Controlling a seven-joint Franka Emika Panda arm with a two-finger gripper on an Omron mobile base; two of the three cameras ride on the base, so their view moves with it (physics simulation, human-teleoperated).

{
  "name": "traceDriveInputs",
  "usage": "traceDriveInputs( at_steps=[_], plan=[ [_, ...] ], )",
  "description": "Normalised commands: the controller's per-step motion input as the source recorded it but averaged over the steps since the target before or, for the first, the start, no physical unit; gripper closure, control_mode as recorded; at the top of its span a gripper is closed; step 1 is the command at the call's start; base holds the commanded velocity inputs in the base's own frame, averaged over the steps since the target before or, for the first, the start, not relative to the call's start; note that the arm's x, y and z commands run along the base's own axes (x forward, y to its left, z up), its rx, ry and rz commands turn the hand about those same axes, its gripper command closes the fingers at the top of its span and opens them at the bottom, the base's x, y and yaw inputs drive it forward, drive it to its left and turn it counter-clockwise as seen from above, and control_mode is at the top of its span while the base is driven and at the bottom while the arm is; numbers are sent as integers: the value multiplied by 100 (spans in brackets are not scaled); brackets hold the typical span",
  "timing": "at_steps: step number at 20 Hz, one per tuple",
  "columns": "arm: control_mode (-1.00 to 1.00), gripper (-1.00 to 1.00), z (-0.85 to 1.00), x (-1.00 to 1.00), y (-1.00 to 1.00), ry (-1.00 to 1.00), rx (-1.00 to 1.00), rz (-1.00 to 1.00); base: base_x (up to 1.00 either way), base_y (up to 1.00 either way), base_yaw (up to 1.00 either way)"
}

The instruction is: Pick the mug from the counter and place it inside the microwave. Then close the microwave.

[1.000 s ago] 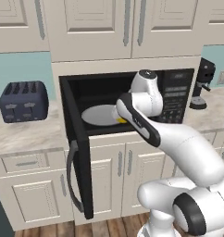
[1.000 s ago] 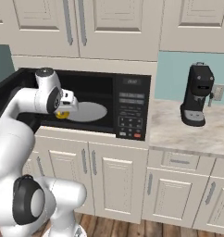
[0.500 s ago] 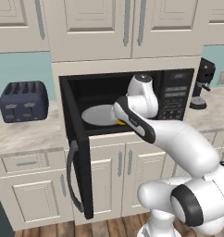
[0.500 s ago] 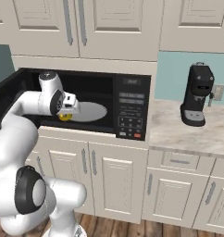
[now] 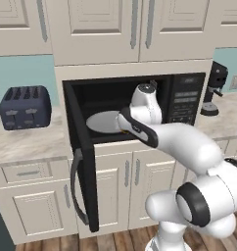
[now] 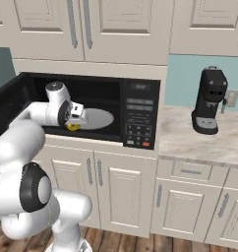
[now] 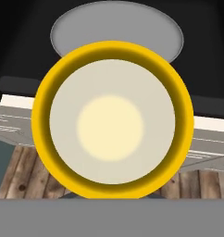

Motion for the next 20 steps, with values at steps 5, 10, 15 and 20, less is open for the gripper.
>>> traceDriveInputs(
  at_steps=[5,10,15,20],
  plan=[
    [-100,100,-4,22,3,0,0,-1,0,0,0],
    [-100,100,0,25,9,0,0,0,0,0,0],
    [-100,100,-4,39,9,0,0,0,0,0,0],
    [-100,100,-1,36,6,0,0,0,0,0,0]
  ],
)
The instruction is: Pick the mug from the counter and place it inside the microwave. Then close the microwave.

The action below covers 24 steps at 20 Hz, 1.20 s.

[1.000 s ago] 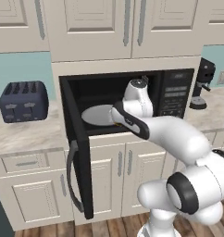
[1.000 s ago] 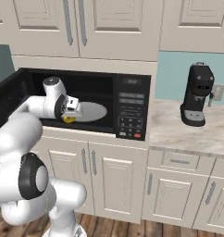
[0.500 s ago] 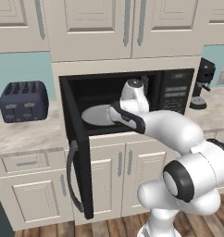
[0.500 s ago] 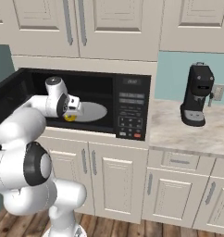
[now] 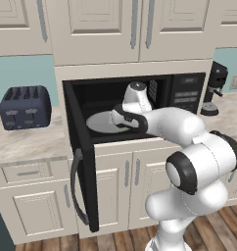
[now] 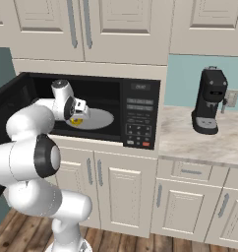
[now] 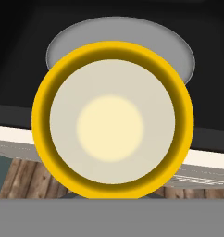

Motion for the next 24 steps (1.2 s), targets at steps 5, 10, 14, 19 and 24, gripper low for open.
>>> traceDriveInputs(
  at_steps=[5,10,14,19,24],
  plan=[
    [-100,100,0,9,4,0,0,0,0,0,0],
    [-100,100,-19,4,0,0,0,0,0,0,0],
    [-100,100,-30,16,0,0,0,0,0,0,0],
    [-100,100,-18,20,0,0,0,0,0,0,0],
    [-100,100,-4,34,0,0,0,0,0,0,0]
  ],
)
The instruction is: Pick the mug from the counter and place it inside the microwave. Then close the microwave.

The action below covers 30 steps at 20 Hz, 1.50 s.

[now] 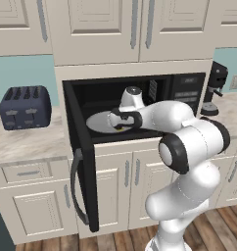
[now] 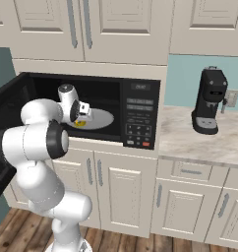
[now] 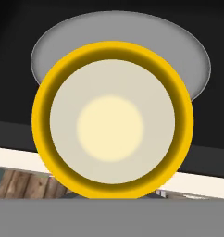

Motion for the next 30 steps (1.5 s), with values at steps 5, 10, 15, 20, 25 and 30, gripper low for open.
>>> traceDriveInputs(
  at_steps=[5,10,15,20,25,30],
  plan=[
    [-100,100,-13,36,0,0,0,0,0,0,0],
    [-100,100,-8,30,0,0,0,0,0,0,0],
    [-100,100,-2,26,3,0,0,0,0,0,0],
    [-100,100,-2,28,5,0,0,0,0,0,0],
    [-100,100,-9,29,6,0,0,0,0,0,0],
    [-100,100,-21,20,5,0,0,0,0,0,0]
  ],
)
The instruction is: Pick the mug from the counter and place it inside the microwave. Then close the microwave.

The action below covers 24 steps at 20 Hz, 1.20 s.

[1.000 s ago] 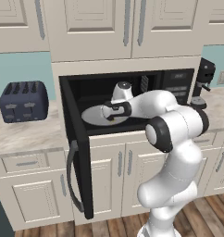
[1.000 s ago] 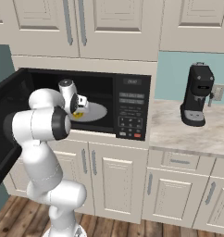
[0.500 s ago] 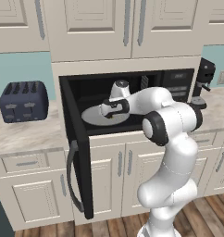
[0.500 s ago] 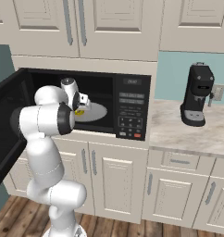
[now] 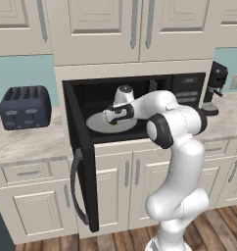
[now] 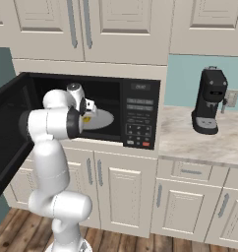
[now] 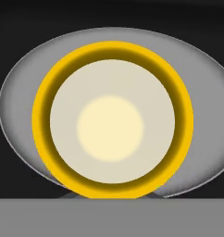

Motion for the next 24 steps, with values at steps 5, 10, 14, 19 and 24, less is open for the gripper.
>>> traceDriveInputs(
  at_steps=[5,10,14,19,24],
  plan=[
    [-100,100,-30,16,3,0,0,0,0,0,0],
    [-100,100,-26,10,4,0,0,0,0,0,0],
    [-100,100,-26,9,7,0,0,0,0,0,0],
    [-100,100,-15,4,8,0,0,0,0,0,0],
    [-100,-100,0,0,0,0,0,0,0,0,0]
  ],
)
